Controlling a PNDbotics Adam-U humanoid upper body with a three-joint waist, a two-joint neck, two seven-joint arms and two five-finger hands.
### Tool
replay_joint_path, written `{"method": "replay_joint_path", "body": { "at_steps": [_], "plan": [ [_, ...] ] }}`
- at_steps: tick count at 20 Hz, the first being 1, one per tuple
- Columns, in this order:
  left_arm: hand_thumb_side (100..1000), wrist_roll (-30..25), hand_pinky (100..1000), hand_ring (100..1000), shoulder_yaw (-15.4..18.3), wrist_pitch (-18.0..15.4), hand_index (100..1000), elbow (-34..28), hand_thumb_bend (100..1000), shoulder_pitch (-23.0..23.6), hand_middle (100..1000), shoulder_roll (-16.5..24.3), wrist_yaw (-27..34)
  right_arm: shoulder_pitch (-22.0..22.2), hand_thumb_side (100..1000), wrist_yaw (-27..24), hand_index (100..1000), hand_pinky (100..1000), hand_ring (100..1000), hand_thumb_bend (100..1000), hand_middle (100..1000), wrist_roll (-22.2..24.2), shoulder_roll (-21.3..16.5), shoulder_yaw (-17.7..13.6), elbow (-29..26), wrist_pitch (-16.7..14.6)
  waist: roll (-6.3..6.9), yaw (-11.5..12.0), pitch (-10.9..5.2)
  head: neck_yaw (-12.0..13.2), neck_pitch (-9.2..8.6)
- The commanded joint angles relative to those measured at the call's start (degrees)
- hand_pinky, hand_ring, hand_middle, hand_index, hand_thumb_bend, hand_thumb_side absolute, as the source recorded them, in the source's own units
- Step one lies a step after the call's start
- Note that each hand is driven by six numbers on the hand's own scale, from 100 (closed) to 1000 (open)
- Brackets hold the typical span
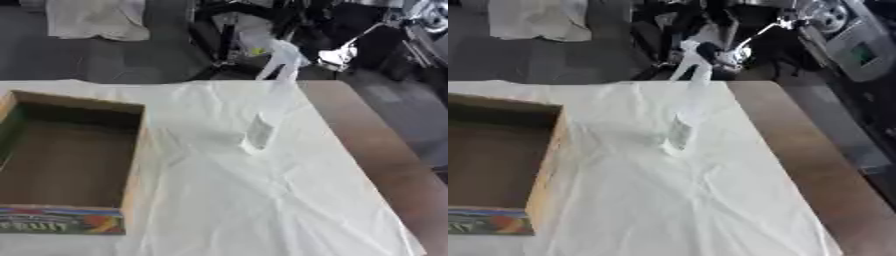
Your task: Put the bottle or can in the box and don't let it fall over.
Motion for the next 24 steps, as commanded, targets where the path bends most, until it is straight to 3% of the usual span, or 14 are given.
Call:
{"method": "replay_joint_path", "body": {
  "at_steps": [1, 6, 7, 8, 9, 10, 11, 17, 24],
  "plan": [
    [826, -0.2, 853, 811, -0.1, -0.1, 806, -0.6, 169, -0.2, 764, 0.0, -0.4, -1.7, 244, -3.4, 843, 816, 771, 100, 750, -0.9, -0.9, -2.5, -0.7, 1.9, 0.21, -0.2, -0.82, 0.0, 0.07],
    [830, -0.4, 854, 811, -0.2, 0.0, 807, -0.5, 172, -0.1, 765, -0.1, -0.5, -2.5, 249, -2.2, 850, 830, 806, 100, 775, -2.3, -0.8, -3.7, 1.6, 2.4, 0.22, -0.3, -0.62, 0.0, 0.03],
    [830, -0.4, 854, 811, -0.2, 0.0, 807, -0.5, 171, -0.2, 765, -0.1, -0.5, -2.4, 192, -1.1, 853, 833, 819, 100, 784, -2.2, -0.8, -3.7, 2.3, 2.0, 0.23, -0.2, -0.53, 0.0, -0.04],
    [830, -0.4, 854, 811, -0.2, 0.0, 807, -0.5, 171, -0.2, 765, -0.1, -0.5, -2.2, 268, -0.2, 853, 833, 819, 100, 785, -2.0, -0.8, -3.7, 2.9, 1.5, 0.24, -0.2, -0.46, 0.0, -0.15],
    [831, -0.4, 854, 811, -0.2, 0.0, 807, -0.6, 170, -0.3, 765, -0.1, -0.5, -2.1, 278, 0.8, 855, 833, 824, 100, 789, -1.9, -0.8, -3.6, 3.4, 1.1, 0.28, -0.1, -0.36, 0.1, -0.32],
    [831, -0.4, 853, 811, -0.2, 0.0, 807, -0.6, 170, -0.3, 765, -0.1, -0.5, -1.9, 206, 1.6, 856, 833, 826, 100, 792, -1.8, -0.8, -3.6, 3.9, 0.7, 0.33, -0.1, -0.30, 0.1, -0.51],
    [831, -0.4, 854, 811, -0.2, 0.0, 807, -0.6, 170, -0.3, 765, -0.1, -0.5, -1.8, 285, 2.3, 856, 833, 827, 100, 795, -1.7, -0.8, -3.6, 4.4, 0.3, 0.39, 0.0, -0.23, 0.0, -0.85],
    [830, -0.4, 854, 812, -0.2, 0.0, 807, -0.7, 168, -0.5, 766, -0.2, -0.5, -1.8, 305, 4.6, 859, 834, 831, 100, 802, -1.6, -0.4, -3.3, 6.5, -0.9, 0.79, 0.2, -0.01, -1.7, -3.11],
    [831, -0.7, 854, 812, -0.4, 0.1, 807, -0.7, 167, -0.5, 766, -0.3, -0.5, -2.1, 320, 6.1, 862, 835, 835, 100, 809, -1.2, 0.3, -3.1, 8.5, -1.4, 1.13, 0.4, 0.12, -2.5, -3.49]
  ]
}}
